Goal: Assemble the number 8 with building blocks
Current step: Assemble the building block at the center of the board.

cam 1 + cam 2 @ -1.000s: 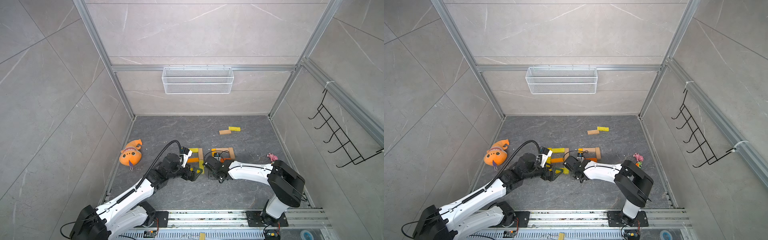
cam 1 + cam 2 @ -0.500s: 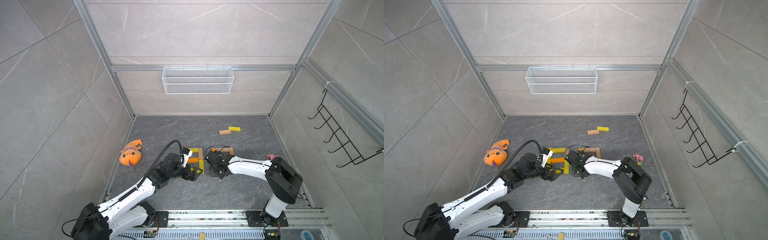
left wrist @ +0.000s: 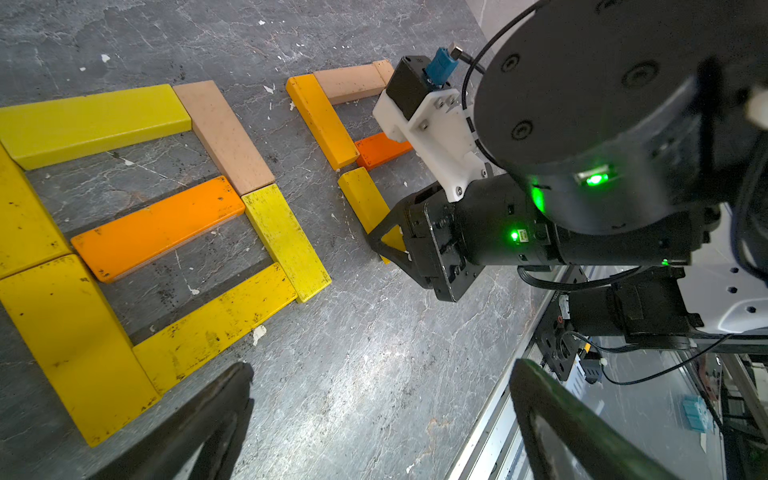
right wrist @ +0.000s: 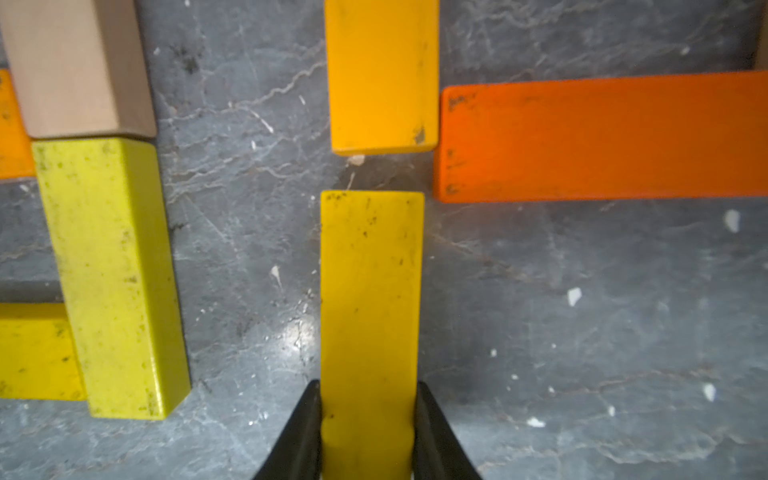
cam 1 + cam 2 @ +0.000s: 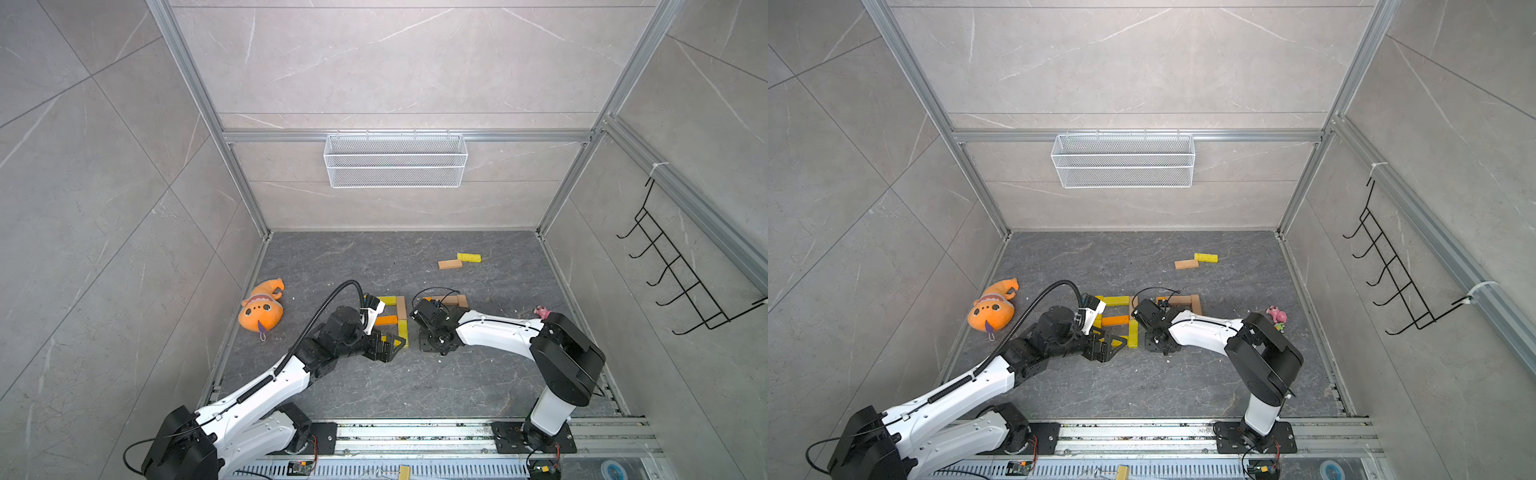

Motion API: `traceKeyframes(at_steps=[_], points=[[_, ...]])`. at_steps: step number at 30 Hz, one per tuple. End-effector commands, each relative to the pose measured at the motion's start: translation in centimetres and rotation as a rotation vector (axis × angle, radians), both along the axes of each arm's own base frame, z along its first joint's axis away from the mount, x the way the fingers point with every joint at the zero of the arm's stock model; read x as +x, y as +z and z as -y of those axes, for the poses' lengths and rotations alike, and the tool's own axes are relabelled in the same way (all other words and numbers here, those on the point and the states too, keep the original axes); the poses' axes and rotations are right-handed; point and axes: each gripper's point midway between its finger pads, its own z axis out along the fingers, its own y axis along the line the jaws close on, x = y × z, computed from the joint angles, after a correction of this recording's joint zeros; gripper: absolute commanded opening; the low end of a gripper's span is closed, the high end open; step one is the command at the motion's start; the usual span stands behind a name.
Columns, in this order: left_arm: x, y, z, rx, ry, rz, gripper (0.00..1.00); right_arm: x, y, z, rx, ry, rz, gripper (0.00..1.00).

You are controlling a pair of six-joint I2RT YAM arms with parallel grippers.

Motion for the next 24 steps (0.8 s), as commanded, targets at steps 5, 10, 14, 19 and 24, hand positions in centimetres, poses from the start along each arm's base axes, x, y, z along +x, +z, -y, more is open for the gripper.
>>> traceKeyframes(at_steps=[5,10,14,19,24], points=[[0.25,1.49,0.32,-0.044,0.004,0.030,0.99,-0.45,-1.16,0.69,-0.036,0.014,-0.050,0.24],[0.24,1.50,0.30,-0.045,0.004,0.030,0.99,-0.43,-1.42,0.78,-0.038,0.012,-0.054,0.24],[0.20,1.49,0.26,-0.046,0.005,0.030,0.99,-0.29,-1.51,0.86,-0.043,0.011,-0.054,0.24],[0.21,1.41,0.23,-0.044,0.007,0.029,0.99,-0.13,-1.56,0.77,-0.046,0.015,-0.055,0.24],[0.17,1.32,0.19,-0.043,0.007,0.027,0.99,0.01,-1.58,0.70,-0.049,0.020,-0.056,0.24]])
